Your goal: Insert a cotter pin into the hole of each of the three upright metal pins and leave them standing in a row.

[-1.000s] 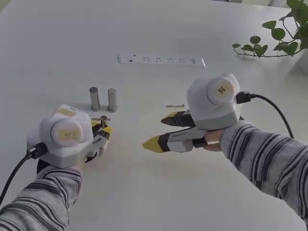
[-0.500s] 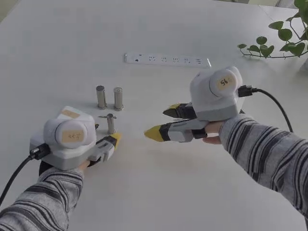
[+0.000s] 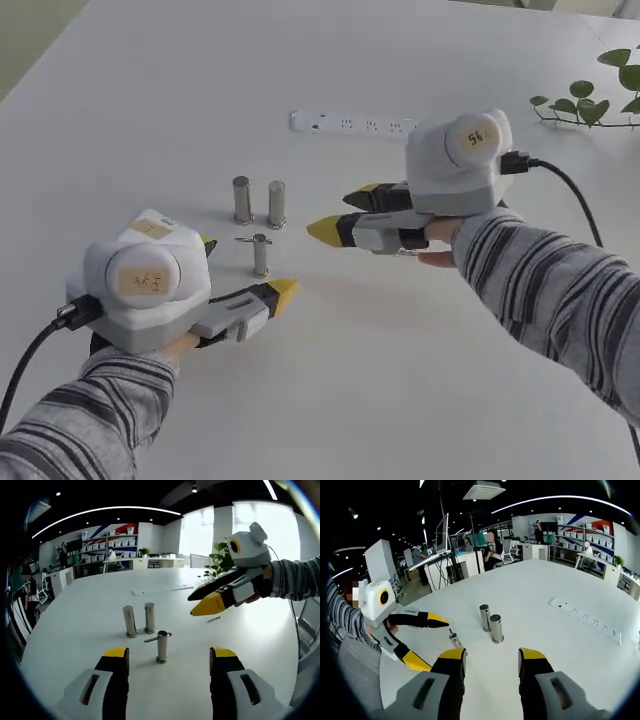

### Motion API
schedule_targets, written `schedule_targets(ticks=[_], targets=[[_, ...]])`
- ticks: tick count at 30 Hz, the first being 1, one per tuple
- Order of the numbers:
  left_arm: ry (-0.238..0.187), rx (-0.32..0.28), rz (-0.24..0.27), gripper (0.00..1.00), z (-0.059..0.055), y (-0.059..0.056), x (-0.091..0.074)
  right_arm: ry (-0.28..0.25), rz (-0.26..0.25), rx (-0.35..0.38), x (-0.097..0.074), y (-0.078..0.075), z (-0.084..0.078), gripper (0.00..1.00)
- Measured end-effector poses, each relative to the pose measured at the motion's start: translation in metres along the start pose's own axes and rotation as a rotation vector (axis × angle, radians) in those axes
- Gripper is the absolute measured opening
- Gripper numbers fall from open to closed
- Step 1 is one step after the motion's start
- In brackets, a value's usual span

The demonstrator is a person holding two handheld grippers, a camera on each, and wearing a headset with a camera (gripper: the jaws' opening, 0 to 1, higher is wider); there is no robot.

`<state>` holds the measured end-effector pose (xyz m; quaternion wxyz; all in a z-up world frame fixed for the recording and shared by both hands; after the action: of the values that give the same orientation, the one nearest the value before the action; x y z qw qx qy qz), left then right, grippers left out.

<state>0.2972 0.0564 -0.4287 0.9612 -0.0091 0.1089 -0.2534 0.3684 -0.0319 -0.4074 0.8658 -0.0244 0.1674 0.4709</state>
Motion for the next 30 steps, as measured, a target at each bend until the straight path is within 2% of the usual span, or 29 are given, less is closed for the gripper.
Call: schedule_targets(ticks=[2, 6, 8, 14, 16, 20, 25, 30], targets=[[-0.015, -0.016, 0.005, 0.72, 0.004, 0.0, -0.002, -0.005, 0.005, -0.007, 0.007, -0.002, 0.002, 0.37], [-0.019, 0.001, 0.004, 0.76, 0.008, 0.003, -0.007, -0.02, 0.017, -0.031, 0.021, -0.001, 0.006, 0.33], [-0.015, 0.004, -0.004, 0.82, 0.009, 0.003, -0.009, -0.031, 0.017, -0.033, 0.027, -0.003, 0.007, 0.31], [-0.025, 0.005, -0.025, 0.88, 0.015, -0.001, -0.016, -0.02, 0.02, -0.045, 0.04, -0.01, 0.002, 0.26], [-0.025, 0.025, -0.023, 0.91, 0.017, -0.001, -0.019, -0.022, 0.03, -0.043, 0.045, -0.006, 0.0, 0.25], [-0.018, 0.036, -0.04, 0.94, 0.016, -0.002, -0.022, -0.026, 0.043, -0.03, 0.056, -0.012, 0.0, 0.24], [-0.033, 0.015, -0.054, 0.99, 0.019, -0.003, -0.028, -0.017, 0.073, -0.05, 0.062, -0.006, -0.001, 0.23], [-0.041, -0.004, -0.069, 0.99, 0.021, -0.005, -0.031, -0.016, 0.086, -0.056, 0.067, -0.002, -0.001, 0.22]])
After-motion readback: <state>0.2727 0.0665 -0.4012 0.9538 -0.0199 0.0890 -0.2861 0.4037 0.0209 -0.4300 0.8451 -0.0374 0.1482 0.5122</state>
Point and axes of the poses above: the centre of the closed fingertips' face, and the gripper's own axes: x roughly forward along the fingers, y roughly to its left, z roughly out of its top, the point moved 2 cm from there along -x, roughly backward along the fingers, and after that the axes turned 14 degrees about -y, right-handed, at the moved point
